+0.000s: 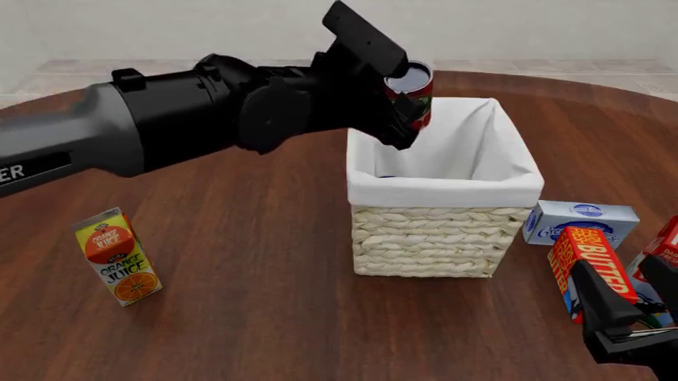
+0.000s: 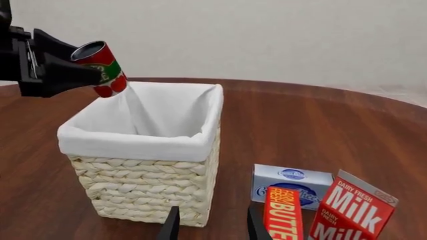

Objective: Pick up the alphabet soup and the tomato sauce, and put them in the basket.

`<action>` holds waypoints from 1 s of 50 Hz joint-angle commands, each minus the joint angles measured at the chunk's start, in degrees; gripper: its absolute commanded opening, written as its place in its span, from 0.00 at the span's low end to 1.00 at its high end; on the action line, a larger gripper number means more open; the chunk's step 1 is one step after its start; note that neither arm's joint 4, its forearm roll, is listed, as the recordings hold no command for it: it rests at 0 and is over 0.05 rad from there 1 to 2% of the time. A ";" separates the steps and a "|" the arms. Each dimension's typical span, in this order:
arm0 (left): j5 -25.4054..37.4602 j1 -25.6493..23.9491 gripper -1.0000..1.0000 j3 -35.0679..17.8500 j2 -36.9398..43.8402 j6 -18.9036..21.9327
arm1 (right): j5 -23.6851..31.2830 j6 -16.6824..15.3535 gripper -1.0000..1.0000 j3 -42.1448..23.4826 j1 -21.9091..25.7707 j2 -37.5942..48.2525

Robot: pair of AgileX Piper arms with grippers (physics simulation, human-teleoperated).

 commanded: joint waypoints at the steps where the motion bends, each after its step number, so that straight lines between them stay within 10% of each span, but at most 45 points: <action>1: 1.18 0.03 0.00 -2.80 2.43 1.73 | -0.43 0.36 1.00 0.01 0.08 0.79; 50: 3.43 -1.12 0.00 -11.26 12.74 2.97 | -1.38 1.53 1.00 0.02 0.01 2.58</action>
